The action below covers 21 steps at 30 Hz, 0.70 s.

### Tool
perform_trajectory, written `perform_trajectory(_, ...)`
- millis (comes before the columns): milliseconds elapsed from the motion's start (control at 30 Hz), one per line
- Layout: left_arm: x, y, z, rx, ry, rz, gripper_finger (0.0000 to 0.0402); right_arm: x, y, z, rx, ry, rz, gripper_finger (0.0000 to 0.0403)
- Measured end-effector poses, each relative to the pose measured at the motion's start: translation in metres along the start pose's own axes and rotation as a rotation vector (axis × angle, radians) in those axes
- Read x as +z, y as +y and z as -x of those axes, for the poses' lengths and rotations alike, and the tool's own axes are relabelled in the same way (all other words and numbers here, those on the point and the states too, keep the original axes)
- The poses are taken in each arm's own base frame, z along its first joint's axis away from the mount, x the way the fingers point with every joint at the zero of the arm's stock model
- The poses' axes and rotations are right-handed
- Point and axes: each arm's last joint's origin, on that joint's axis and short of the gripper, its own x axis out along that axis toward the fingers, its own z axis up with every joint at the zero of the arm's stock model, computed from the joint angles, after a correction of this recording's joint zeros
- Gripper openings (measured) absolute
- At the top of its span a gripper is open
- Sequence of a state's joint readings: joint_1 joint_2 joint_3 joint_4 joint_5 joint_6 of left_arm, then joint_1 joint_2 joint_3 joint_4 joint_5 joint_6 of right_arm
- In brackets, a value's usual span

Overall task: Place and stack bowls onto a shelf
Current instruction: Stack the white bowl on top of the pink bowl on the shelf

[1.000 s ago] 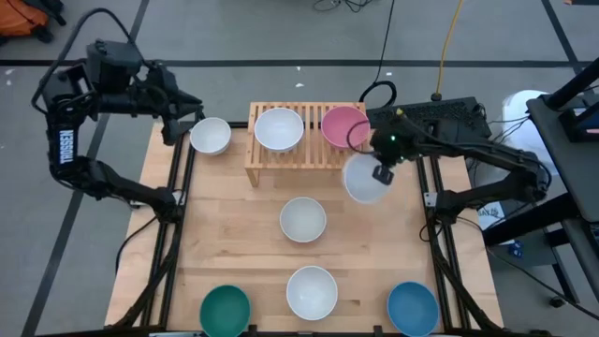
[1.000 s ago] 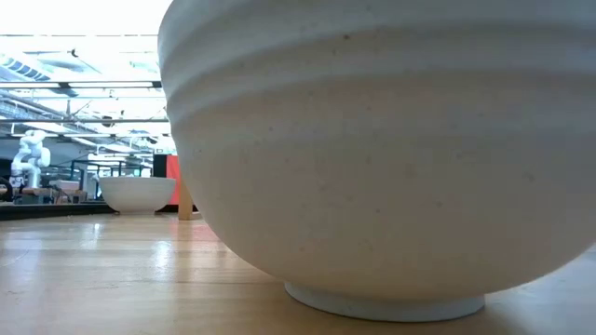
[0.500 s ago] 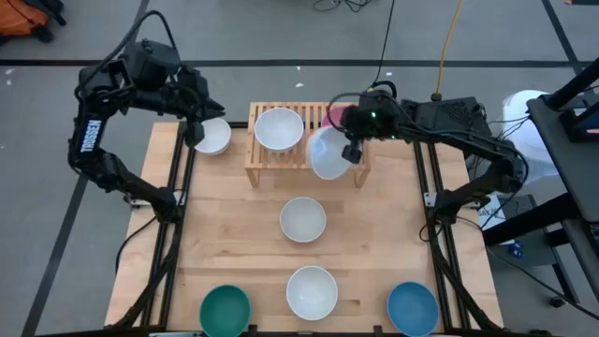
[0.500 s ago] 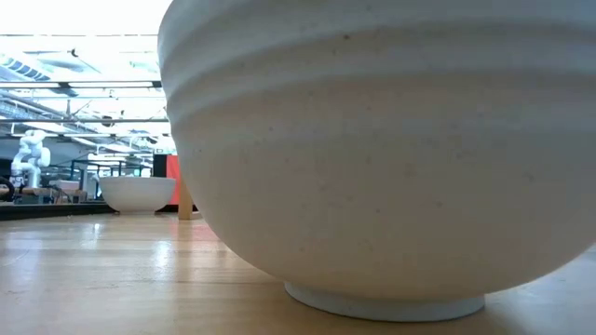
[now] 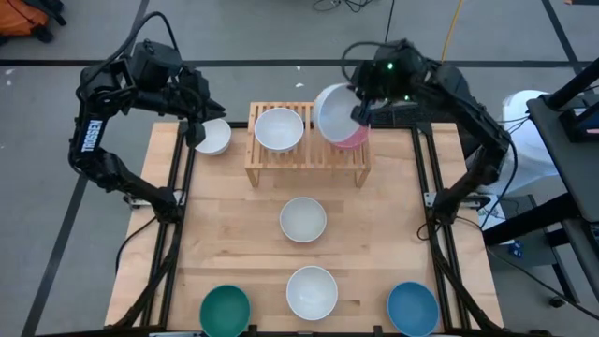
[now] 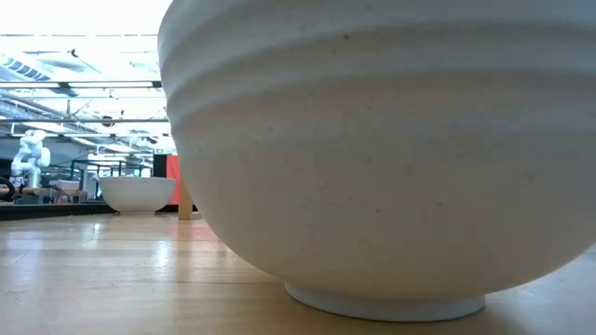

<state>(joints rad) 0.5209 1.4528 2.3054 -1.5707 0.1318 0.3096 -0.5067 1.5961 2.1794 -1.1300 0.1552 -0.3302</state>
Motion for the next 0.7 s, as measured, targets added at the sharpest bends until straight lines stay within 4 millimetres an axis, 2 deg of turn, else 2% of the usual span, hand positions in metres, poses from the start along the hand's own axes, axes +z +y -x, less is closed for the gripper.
perform_trajectory(200,0.000,0.000,0.000,0.000,0.000,-0.001,0.0062,-0.013,-0.019,-0.006,-0.020,0.129,-0.033,0.0000)
perform_trajectory(367,0.000,0.000,0.000,0.000,0.000,-0.001,0.0062,-0.031,-0.021,-0.017,0.055,0.306,-0.009,0.0000)
perform_trajectory(467,0.000,0.000,0.000,0.000,0.000,-0.002,0.0062,-0.035,-0.021,-0.027,0.164,0.332,0.023,0.0000)
perform_trajectory(700,0.000,0.000,0.000,0.000,0.000,0.001,0.0062,-0.041,-0.029,-0.055,0.186,0.394,0.060,0.0000)
